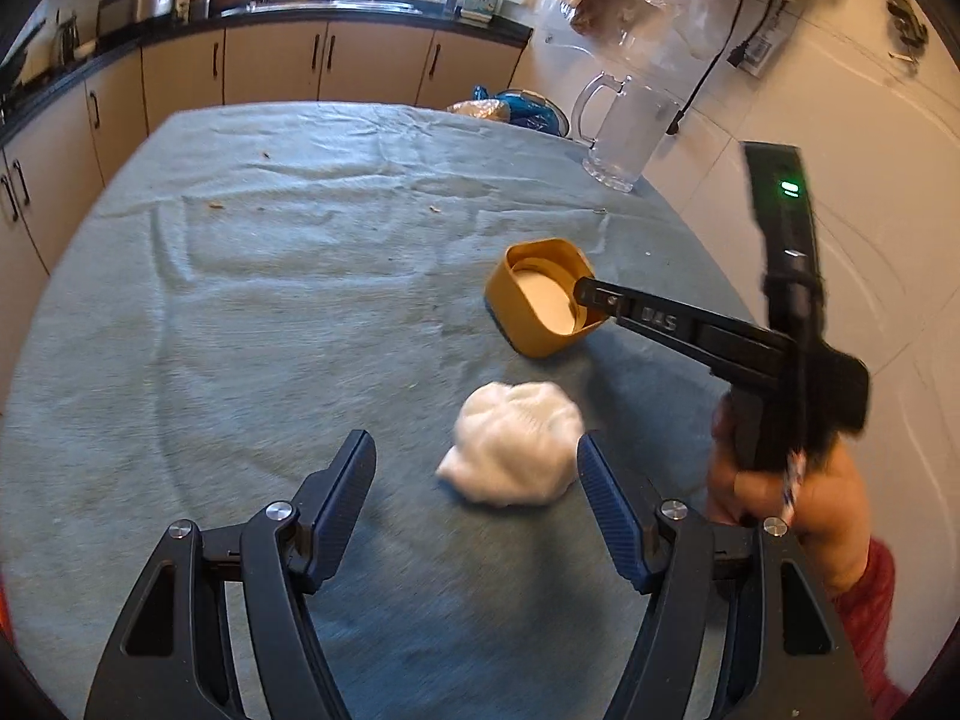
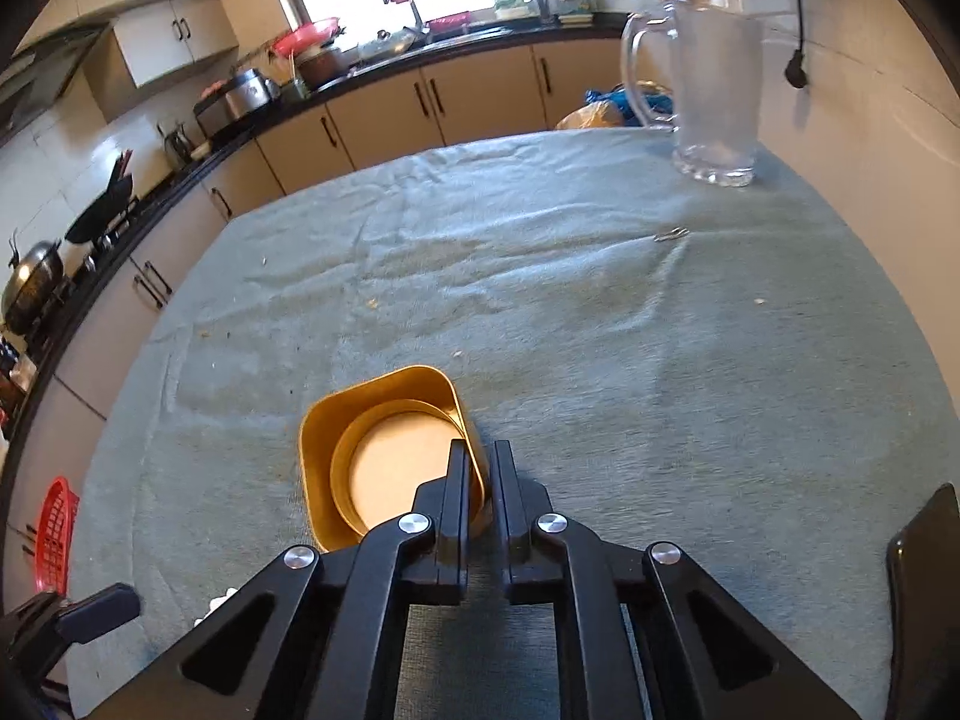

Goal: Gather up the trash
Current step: 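Grasp the yellow square container with the right tool while the left tool grasps the white cloth, then carry the white cloth to the basket with the left tool while the right tool carries the container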

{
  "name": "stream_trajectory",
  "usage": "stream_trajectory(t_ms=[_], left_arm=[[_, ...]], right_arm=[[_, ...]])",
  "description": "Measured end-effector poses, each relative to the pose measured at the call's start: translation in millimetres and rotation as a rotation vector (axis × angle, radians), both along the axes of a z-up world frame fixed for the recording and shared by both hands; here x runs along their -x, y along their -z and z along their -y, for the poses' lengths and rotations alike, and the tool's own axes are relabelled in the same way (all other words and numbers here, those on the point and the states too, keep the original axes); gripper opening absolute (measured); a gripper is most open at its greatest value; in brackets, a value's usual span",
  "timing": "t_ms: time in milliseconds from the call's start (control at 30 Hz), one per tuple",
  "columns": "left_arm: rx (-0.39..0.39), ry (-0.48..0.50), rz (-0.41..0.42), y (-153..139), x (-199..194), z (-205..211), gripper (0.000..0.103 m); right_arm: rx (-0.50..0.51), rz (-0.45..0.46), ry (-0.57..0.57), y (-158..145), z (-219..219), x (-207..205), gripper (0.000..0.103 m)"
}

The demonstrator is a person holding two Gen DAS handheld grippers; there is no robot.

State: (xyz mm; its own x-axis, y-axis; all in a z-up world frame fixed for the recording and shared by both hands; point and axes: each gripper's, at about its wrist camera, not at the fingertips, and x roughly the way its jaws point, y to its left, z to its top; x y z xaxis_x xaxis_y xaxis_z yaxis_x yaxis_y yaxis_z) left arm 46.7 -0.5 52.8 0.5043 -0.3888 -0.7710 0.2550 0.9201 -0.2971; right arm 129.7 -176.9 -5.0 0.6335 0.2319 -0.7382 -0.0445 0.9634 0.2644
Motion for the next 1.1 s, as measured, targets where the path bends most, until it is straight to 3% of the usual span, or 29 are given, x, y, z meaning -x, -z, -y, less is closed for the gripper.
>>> stream_trajectory(t_ms=[200, 333, 400, 567, 1100], left_arm=[[0.013, -0.006, -0.073, 17.8, -15.7, 15.8, 0.069], [-0.001, 0.011, -0.077, 26.2, -16.2, 29.2, 0.068], [-0.03, 0.02, -0.066, 31.2, -15.6, 36.8, 0.056], [-0.06, 0.029, -0.005, 27.8, -6.4, 36.7, 0.045], [-0.071, -0.084, 0.113, 1.0, 32.7, -24.3, 0.043]], right_arm=[[-0.048, 0.039, 0.059, -9.0, 19.7, 8.2, 0.007], [-0.081, 0.057, 0.087, -14.6, 30.2, 10.6, 0.007], [-0.088, 0.064, 0.089, -17.0, 31.5, 12.3, 0.007], [-0.098, 0.08, 0.081, -19.6, 31.2, 17.4, 0.007], [-0.048, 0.129, -0.07, -24.5, -13.3, 28.3, 0.007]])
